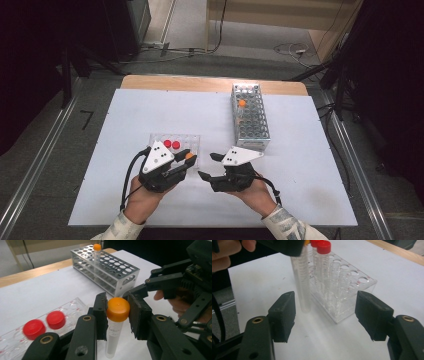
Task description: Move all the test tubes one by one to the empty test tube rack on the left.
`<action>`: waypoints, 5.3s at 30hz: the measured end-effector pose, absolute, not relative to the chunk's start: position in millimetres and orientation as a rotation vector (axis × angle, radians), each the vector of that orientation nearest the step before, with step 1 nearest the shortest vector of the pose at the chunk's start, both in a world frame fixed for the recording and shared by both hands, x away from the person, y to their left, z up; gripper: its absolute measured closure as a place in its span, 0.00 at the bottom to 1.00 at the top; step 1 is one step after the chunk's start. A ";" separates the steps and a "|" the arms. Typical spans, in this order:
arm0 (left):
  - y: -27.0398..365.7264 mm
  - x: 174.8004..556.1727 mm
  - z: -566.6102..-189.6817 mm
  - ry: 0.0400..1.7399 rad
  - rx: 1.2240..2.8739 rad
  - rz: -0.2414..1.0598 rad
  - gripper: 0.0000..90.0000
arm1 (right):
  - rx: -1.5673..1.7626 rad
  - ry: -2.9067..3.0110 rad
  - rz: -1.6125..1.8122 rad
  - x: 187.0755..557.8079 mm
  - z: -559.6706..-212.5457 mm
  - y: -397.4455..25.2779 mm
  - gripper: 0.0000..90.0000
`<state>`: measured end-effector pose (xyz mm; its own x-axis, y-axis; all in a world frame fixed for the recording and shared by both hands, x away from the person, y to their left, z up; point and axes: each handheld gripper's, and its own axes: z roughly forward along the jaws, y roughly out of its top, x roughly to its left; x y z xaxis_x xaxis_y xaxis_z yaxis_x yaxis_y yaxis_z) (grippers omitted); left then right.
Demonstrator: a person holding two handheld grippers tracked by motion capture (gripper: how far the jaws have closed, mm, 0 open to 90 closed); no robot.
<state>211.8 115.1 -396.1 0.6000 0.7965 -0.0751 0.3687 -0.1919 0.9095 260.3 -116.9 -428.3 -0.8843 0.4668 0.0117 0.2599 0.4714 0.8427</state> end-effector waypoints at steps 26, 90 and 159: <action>175.2 221.3 -371.4 1.091 1.675 0.654 0.78 | 0.685 2.482 1.349 266.0 -430.2 -124.7 0.33; 175.4 244.8 -402.4 1.215 1.616 0.632 0.26 | 1.107 2.114 1.184 367.9 -423.1 -166.3 0.36; 169.3 237.6 -396.8 1.177 1.614 0.639 0.26 | 1.056 2.039 1.193 396.8 -359.5 -179.3 0.80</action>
<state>237.6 169.3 -396.8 0.3872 0.9123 -0.1331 0.3859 -0.0292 0.9221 396.8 -179.3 -359.5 -0.5421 0.8377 -0.0664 0.3523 0.2983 0.8871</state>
